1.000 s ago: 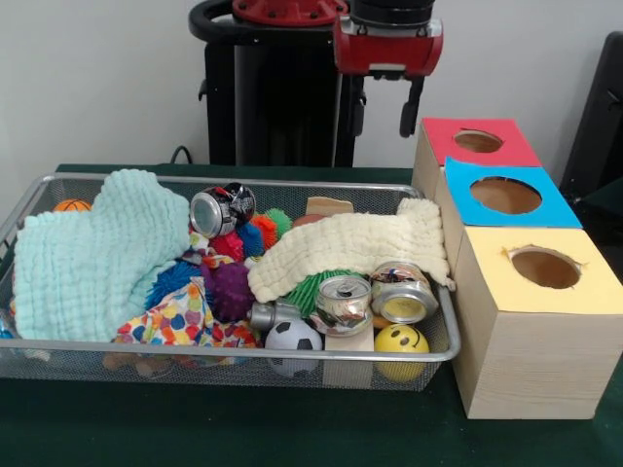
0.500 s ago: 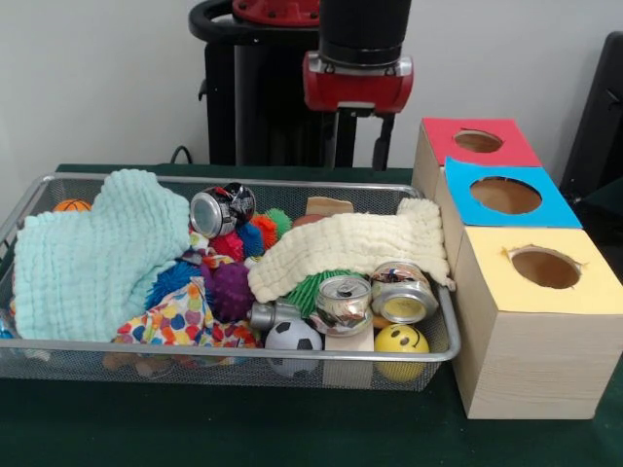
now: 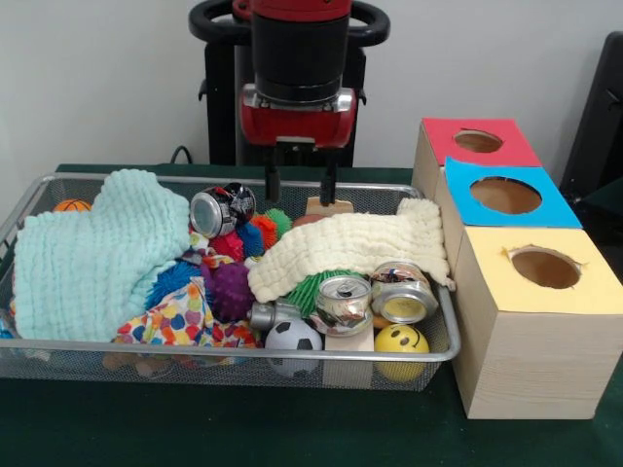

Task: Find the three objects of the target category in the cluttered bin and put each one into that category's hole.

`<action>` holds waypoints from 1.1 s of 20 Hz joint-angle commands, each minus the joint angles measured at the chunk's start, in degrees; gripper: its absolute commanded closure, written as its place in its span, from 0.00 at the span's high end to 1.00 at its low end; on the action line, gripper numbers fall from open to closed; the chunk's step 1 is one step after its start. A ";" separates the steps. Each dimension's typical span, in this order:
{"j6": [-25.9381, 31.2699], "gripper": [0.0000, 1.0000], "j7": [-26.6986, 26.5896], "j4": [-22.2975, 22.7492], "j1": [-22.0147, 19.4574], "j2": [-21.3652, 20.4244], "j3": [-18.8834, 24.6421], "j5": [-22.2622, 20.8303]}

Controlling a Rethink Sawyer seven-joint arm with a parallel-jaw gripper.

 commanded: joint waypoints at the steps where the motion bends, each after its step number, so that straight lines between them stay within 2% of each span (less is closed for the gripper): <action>1: 8.60 1.00 -6.54 -8.03 -2.52 4.60 5.61 -4.60; 7: 12.25 1.00 -10.42 -14.82 -4.57 8.23 7.34 -7.37; 12: 14.35 1.00 -10.13 -20.32 -5.21 11.83 8.66 -8.58; 15: 16.41 1.00 -9.06 -22.21 -4.63 12.20 8.38 -9.35; 17: 14.95 1.00 -6.31 -20.24 -3.80 11.01 7.67 -9.34; 18: 11.54 1.00 -4.32 -17.32 -3.72 10.50 7.95 -8.82; 22: 5.77 1.00 -2.09 -11.98 -3.16 8.34 8.31 -9.41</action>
